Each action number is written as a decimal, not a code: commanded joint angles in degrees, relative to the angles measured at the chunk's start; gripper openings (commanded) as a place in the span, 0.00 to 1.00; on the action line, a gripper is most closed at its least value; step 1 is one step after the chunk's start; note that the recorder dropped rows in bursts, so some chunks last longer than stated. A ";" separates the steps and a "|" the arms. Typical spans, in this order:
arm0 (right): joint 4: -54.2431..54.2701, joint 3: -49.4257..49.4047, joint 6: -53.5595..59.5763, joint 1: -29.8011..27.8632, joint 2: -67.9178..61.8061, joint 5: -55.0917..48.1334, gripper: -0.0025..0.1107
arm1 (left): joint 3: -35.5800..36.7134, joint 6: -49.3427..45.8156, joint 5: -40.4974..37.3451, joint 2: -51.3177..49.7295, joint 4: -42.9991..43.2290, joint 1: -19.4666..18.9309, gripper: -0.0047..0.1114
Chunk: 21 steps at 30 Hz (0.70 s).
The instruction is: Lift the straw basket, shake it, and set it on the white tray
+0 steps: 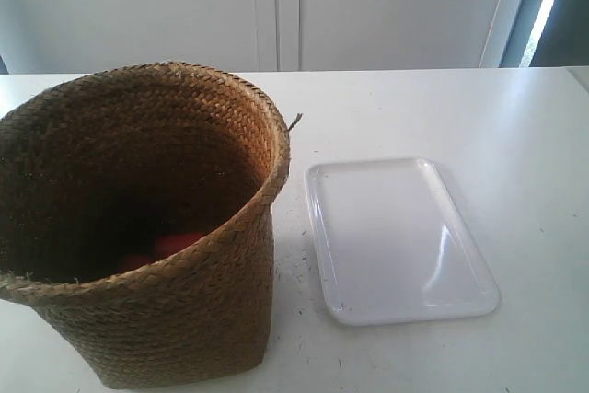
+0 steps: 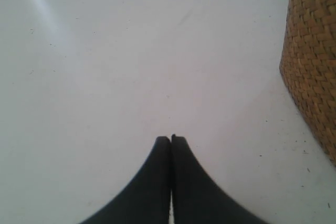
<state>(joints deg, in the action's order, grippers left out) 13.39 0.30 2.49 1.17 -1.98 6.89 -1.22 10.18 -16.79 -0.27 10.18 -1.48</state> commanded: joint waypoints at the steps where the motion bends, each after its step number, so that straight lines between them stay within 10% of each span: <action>1: 0.22 -0.30 -0.50 -0.09 0.33 2.48 0.21 | 0.38 -1.69 1.13 0.27 5.80 -0.24 0.04; 21: 0.22 -0.30 -15.84 -0.09 0.33 2.48 0.21 | 0.38 -10.18 22.46 0.27 20.79 -0.24 0.04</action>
<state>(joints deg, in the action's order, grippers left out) 13.39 0.30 -12.90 1.17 -1.98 8.66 -1.22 0.00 1.47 -0.27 30.19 -1.48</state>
